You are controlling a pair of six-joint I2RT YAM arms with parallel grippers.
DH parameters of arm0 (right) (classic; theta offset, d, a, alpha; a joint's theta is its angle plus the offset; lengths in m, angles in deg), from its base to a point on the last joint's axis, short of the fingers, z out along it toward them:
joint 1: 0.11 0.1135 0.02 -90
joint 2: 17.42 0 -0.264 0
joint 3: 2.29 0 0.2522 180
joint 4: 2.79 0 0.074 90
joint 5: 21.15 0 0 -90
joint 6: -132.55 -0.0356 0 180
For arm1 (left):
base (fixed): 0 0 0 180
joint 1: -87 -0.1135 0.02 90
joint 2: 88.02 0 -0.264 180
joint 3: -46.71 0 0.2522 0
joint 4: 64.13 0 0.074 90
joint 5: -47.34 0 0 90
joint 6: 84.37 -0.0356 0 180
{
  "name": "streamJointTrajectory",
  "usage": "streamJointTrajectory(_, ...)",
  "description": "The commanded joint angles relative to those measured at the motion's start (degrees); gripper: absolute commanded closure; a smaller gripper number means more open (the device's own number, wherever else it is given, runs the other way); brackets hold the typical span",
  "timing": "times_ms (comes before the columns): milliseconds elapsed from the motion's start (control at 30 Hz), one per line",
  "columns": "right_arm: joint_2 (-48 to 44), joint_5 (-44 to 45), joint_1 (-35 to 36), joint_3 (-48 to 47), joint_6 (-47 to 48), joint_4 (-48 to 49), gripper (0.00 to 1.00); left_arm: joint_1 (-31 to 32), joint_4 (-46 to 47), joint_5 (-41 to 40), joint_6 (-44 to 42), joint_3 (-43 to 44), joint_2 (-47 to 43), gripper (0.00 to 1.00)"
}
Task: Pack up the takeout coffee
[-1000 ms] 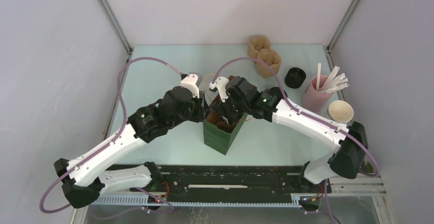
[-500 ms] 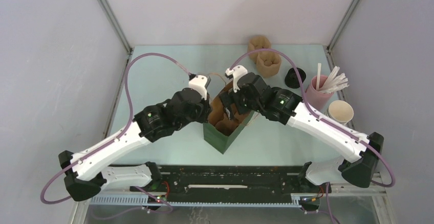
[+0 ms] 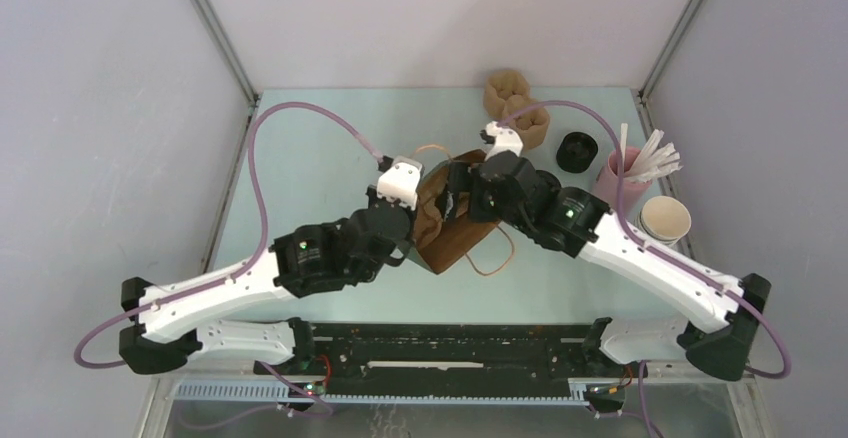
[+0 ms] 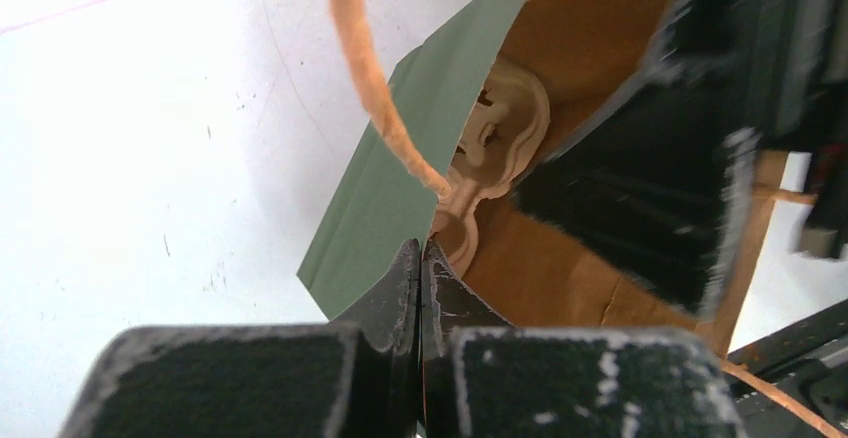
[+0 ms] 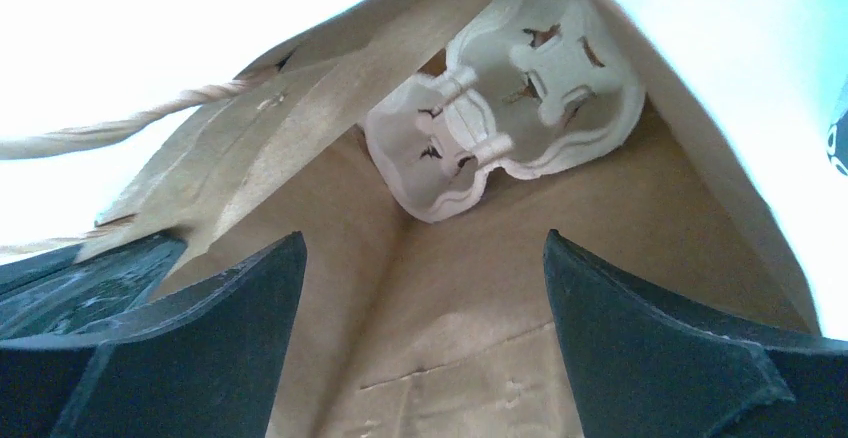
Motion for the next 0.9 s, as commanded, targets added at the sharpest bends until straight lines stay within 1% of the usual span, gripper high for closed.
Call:
streamJointTrajectory(0, -5.1, 5.2, 1.3, 6.1, -7.5, 6.3, 0.05, 2.5, 8.1, -7.6, 0.8, -6.1, -2.6, 1.0)
streamJointTrajectory(67, -5.7, 6.6, 2.0, 8.9, -8.4, 8.4, 0.12, 4.0, 9.9, -8.5, 1.5, -7.8, -2.9, 1.0)
streamJointTrajectory(200, -5.8, 10.3, 4.2, 12.6, -8.7, 10.9, 0.29, 7.3, 11.3, -11.2, 3.7, -9.1, -2.0, 1.0)
streamJointTrajectory(300, -5.1, 15.8, 6.4, 13.8, -8.7, 10.2, 0.41, 10.3, 13.0, -14.9, 4.9, -11.6, -2.2, 1.0)
streamJointTrajectory(433, -4.0, 26.1, 10.4, 15.2, -7.5, 10.6, 0.45, 11.6, 18.0, -14.4, 5.9, -16.6, -5.1, 1.0)
streamJointTrajectory(567, -3.0, 30.5, 12.5, 16.0, -5.4, 12.6, 0.47, 11.7, 21.2, -14.0, 5.9, -18.5, -7.8, 1.0)
streamJointTrajectory(600, -2.6, 31.2, 12.6, 16.1, -5.2, 12.4, 0.5, 11.7, 21.3, -14.2, 5.9, -18.4, -8.0, 1.0)
streamJointTrajectory(633, -2.4, 32.3, 12.7, 16.1, -6.0, 11.4, 0.54, 11.8, 21.4, -14.4, 6.0, -18.4, -8.1, 1.0)
streamJointTrajectory(700, -1.9, 35.8, 12.7, 16.3, -9.7, 9.7, 0.61, 11.7, 21.6, -14.1, 6.7, -18.5, -8.4, 1.0)
streamJointTrajectory(800, -0.9, 35.9, 11.9, 17.3, -9.5, 12.4, 0.63, 11.8, 22.4, -13.1, 9.3, -18.4, -8.8, 1.0)
streamJointTrajectory(867, -0.9, 31.8, 9.7, 17.3, -12.4, 12.5, 0.64, 11.8, 22.3, -12.6, 12.4, -17.6, -8.8, 1.0)
